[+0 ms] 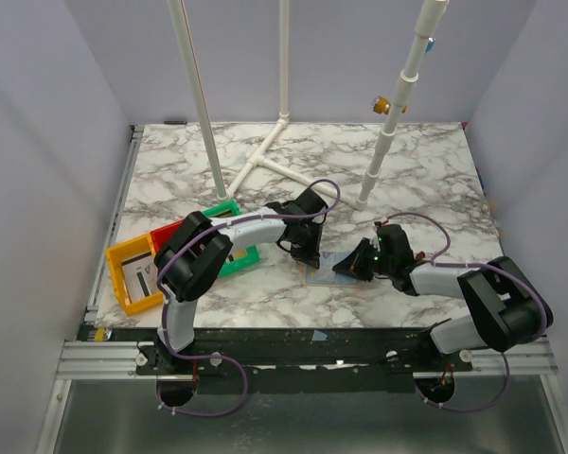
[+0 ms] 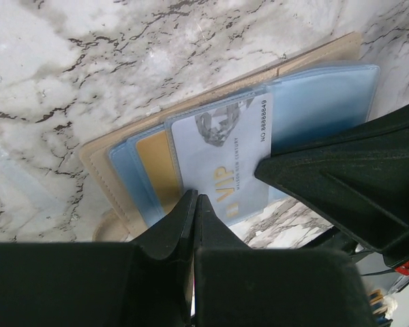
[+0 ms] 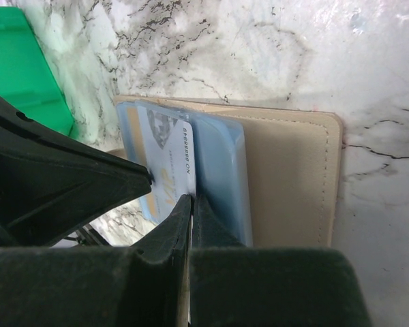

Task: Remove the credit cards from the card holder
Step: Remove the credit card from the card holder.

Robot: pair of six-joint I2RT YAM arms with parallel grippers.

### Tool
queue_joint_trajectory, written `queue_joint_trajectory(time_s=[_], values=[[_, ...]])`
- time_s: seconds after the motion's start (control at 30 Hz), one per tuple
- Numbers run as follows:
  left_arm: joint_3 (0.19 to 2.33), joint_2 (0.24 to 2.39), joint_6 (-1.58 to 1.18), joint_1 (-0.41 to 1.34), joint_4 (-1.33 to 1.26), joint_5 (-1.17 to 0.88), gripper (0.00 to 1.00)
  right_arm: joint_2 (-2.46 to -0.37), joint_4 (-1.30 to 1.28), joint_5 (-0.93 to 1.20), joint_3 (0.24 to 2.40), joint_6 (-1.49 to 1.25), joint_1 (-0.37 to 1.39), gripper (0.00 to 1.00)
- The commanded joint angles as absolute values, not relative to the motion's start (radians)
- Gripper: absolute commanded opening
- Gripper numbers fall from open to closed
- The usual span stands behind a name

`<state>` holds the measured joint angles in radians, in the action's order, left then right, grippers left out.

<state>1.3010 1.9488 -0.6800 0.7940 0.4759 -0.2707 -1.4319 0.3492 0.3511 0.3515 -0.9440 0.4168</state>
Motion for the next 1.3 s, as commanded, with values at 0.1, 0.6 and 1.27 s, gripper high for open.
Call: queue_joint_trajectory(time_s=[0.1,0.6,1.27], values=[[1.265,1.976,-0.67,0.776,0.528,-0.167,0.0,-1.408,0.285,0.299,0.316,-0.905,0.385,0.01],[1.268,1.986,-0.66,0.776,0.517,-0.184,0.0,-1.464,0.343,0.337,0.3,-0.914,0.379,0.01],[1.215,1.929,-0.68,0.741,0.442,-0.312,0.16,-1.531,0.429,0.392,0.265,-0.93,0.353,0.0]])
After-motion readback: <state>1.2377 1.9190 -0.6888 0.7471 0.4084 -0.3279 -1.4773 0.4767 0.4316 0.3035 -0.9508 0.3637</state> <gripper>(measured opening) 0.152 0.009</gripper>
